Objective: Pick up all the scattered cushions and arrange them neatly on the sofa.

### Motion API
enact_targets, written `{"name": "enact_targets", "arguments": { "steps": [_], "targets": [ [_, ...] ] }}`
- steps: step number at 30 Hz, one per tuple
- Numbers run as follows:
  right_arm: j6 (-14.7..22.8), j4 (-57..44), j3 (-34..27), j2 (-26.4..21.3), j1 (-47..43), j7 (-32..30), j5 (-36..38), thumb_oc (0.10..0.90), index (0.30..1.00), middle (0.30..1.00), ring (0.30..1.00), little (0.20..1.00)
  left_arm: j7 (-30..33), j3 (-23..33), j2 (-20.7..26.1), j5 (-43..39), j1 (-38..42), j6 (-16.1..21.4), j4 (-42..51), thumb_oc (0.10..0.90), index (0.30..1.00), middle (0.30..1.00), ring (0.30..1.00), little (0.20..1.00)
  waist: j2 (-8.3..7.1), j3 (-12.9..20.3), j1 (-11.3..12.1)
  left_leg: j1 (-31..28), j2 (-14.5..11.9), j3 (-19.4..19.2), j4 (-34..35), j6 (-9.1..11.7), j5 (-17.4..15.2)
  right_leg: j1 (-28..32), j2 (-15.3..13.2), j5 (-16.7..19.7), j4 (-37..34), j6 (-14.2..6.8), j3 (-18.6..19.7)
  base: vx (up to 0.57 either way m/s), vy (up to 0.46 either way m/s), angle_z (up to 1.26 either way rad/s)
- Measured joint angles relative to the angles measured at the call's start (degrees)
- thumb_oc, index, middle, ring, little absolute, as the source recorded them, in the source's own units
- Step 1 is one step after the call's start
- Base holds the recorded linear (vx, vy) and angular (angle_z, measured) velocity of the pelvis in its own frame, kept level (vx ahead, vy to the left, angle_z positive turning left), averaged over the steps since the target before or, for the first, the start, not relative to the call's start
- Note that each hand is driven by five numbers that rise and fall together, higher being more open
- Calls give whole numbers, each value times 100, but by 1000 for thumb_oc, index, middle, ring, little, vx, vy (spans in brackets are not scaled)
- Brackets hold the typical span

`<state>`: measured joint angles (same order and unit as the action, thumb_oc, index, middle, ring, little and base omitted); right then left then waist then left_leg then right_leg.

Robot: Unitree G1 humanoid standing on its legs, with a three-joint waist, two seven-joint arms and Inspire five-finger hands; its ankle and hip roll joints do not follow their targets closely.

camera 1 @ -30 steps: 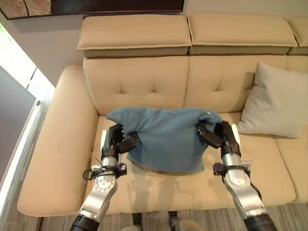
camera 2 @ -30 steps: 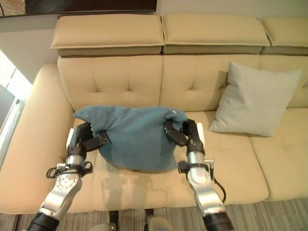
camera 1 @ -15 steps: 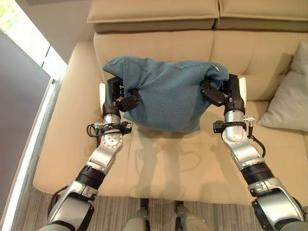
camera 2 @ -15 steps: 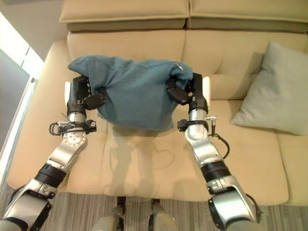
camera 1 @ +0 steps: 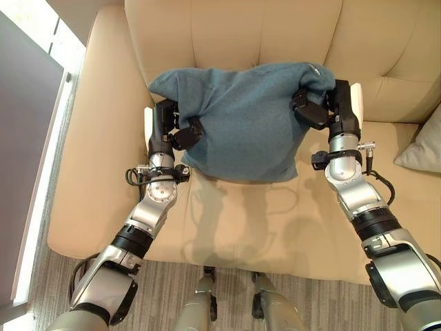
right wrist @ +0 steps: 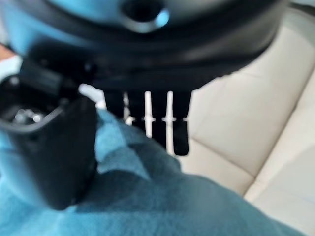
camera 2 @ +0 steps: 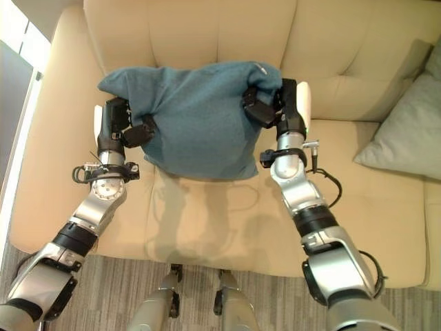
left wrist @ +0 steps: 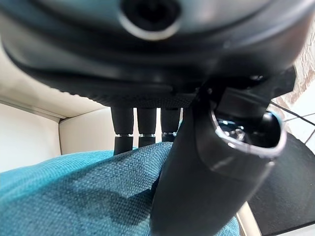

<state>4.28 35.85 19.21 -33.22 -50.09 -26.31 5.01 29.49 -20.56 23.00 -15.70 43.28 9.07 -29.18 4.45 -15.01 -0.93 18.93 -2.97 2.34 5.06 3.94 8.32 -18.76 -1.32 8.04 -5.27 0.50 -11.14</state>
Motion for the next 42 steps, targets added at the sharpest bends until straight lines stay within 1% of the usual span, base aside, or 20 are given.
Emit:
{"name": "enact_targets", "arguments": {
  "steps": [1,7,11,14,15,16,18,19,20,21,23,24,26,27,30,31,34,37,41,42],
  "targets": [
    [-72,250,105,-26,-277,-43,-22,800,900,900,900,900,5,-79,22,-2,259,-17,-218,800,900,900,900,900,-19,-12,-5,18,-2,1,0,1,0,-14,3,1,0,1,-1,-33,4,1],
    [-299,967,488,-361,-1112,-175,-248,800,900,900,900,900,49,-198,442,2,774,-35,-455,800,900,900,900,900,-115,-72,-25,24,-3,3,0,5,3,-19,1,1,0,1,-10,-11,2,1],
    [-445,1514,561,-514,-1622,-157,-198,800,900,900,900,900,-4,-226,772,-33,1110,-18,-958,800,900,900,900,900,-156,-96,-59,-12,-4,-13,-1,11,7,14,-4,7,0,6,19,0,0,0],
    [-506,1579,508,-591,-1655,-157,-97,800,900,900,900,900,-6,-148,929,-138,1157,-31,-1125,800,900,900,900,900,-185,-114,-90,-110,4,-26,-36,11,7,135,-14,7,1,6,36,7,2,3],
    [-618,1666,475,-620,-1635,-156,71,800,900,900,900,900,-3,-102,1069,-258,1116,-75,-1150,800,900,900,900,900,-280,-170,-143,-133,67,-41,-234,13,6,273,-69,7,1,6,41,13,2,11],
    [-618,1552,114,-621,-1444,-157,273,800,900,900,900,900,-7,65,1086,-284,941,-73,-1025,800,900,900,900,900,-286,-174,-139,-235,60,-53,-195,14,7,358,-62,7,1,6,47,17,-3,11],
    [-615,1509,-181,-627,-1241,-165,535,800,900,900,900,900,-3,200,1122,-350,786,-72,-1023,800,900,900,900,900,-286,-174,-137,-287,54,-55,-181,15,8,407,-58,7,1,6,47,0,0,0],
    [-612,1381,-456,-630,-998,-157,712,800,900,900,900,900,-6,438,1131,-355,506,-75,-809,800,900,900,900,900,-286,-174,-139,-311,54,-57,-156,15,8,422,-59,7,0,6,49,0,0,0],
    [-619,1314,-522,-652,-837,-150,776,800,900,900,900,900,-12,525,1131,-355,328,-77,-686,800,900,900,900,900,-286,-174,-137,-327,57,-63,-141,15,8,425,-63,6,1,6,53,18,-3,-4],
    [-615,1015,-649,-656,-408,-131,779,800,900,900,900,900,-33,733,1132,-344,-162,-71,-282,800,900,900,900,900,-286,-174,-135,-383,53,-98,-85,15,8,440,-60,6,0,6,58,9,-1,-5],
    [-618,713,-683,-652,95,-64,774,800,900,900,900,900,-75,773,1110,-334,-588,-75,-86,800,900,900,900,900,-286,-174,-138,-406,63,-142,-75,15,8,460,-69,6,0,4,59,3,-1,-2],
    [-579,89,-891,-594,796,54,740,800,900,900,900,900,-161,950,1002,-294,-1147,-82,316,800,900,900,900,900,-288,-175,-136,-425,70,-173,-58,14,8,475,-76,4,0,3,63,0,0,0],
    [-576,-80,-916,-501,1240,179,707,800,900,900,900,900,-232,960,862,-211,-1492,-91,355,800,900,900,900,900,-288,-175,-128,-440,82,-180,-51,14,8,486,-84,-10,0,-18,67,0,0,0],
    [-550,-451,-1201,-273,1701,226,624,800,900,900,900,900,-276,1137,696,-199,-1883,-97,641,800,900,900,900,900,-290,-175,-136,-463,78,-180,-25,14,8,503,-83,-17,-1,-29,67,0,0,0],
    [-518,-650,-1333,68,2370,357,477,800,900,900,900,900,-427,1185,476,18,-2467,-126,815,800,900,900,900,900,-292,-176,-129,-510,81,-187,-1,13,8,532,-84,-48,-2,-71,82,27,1,1],
    [-430,-878,-1613,439,2841,456,399,800,900,900,900,900,-543,1287,301,127,-2842,-138,1006,800,900,900,900,900,-300,-181,-143,-574,83,-184,4,11,7,605,-90,-85,-3,-113,91,21,2,4],
    [-318,-963,-1846,1047,3861,713,382,800,900,900,900,900,-965,1261,27,245,-3747,-184,1039,800,900,900,900,900,-301,-182,-155,-818,72,-191,7,-5,-17,860,-76,-170,-7,-196,123,10,4,3],
    [-321,-926,-1991,1310,4558,893,366,800,900,900,900,900,-1296,1310,-116,299,-4548,-266,932,800,900,900,900,900,-284,-171,-170,-910,25,-233,10,-66,-138,921,-30,-198,-7,-233,194,14,2,-9],
    [-308,-451,-1997,1375,5004,1128,224,800,900,900,900,900,-1569,1334,-368,457,-5080,-475,337,800,900,900,900,900,-283,-153,-221,-1109,31,-271,30,-114,-204,1099,-41,-183,-8,-220,231,-2,-12,-5],
    [-279,-132,-1969,1394,5041,1203,166,800,900,900,900,900,-1661,1340,-426,579,-5150,-566,-17,800,900,900,900,900,-283,-145,-268,-1209,29,-282,20,-138,-220,1201,-38,-183,-8,-219,243,16,-39,-5]
  ]
}}
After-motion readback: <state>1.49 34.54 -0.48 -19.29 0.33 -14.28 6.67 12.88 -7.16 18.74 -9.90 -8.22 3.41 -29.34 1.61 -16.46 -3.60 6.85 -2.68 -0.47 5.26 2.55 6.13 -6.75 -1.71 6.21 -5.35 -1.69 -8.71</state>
